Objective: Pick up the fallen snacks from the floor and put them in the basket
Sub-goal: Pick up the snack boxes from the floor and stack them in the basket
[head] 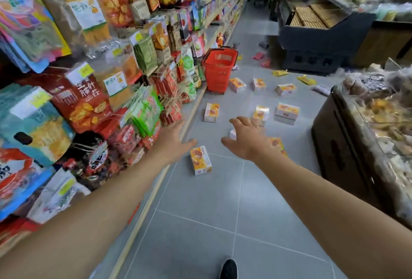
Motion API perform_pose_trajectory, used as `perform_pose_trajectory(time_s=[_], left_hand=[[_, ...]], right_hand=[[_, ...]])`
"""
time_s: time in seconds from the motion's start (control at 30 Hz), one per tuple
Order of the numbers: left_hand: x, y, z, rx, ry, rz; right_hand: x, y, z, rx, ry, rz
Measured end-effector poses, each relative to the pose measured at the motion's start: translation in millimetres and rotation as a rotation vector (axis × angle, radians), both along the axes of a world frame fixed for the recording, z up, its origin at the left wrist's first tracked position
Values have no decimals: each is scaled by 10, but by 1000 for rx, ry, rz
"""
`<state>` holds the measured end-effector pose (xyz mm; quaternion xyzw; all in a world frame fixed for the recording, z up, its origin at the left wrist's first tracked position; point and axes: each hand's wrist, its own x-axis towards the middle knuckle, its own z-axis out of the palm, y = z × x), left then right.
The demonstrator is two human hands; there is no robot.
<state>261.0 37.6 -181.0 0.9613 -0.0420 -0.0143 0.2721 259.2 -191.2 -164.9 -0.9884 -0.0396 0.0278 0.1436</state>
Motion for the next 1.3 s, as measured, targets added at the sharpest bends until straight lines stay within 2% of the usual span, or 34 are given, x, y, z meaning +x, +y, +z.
perform_pose_trajectory(time_s=[0.27, 0.57, 0.9, 1.1, 1.3], left_hand=[[1227, -224, -366, -2, 130, 75], [2525, 2, -1079, -64, 313, 154], [4350, 464, -2223, -90, 543, 116], [4915, 589, -2955, -109, 686, 174], [5112, 545, -4048, -210, 819, 389]], right_hand=[[1459, -251, -528, 0, 182, 58], [2879, -63, -1225, -29, 340, 98], [4628, 511, -2423, -3, 592, 7], [5311, 641, -3146, -43, 705, 44], [5852, 716, -4226, -55, 806, 128]])
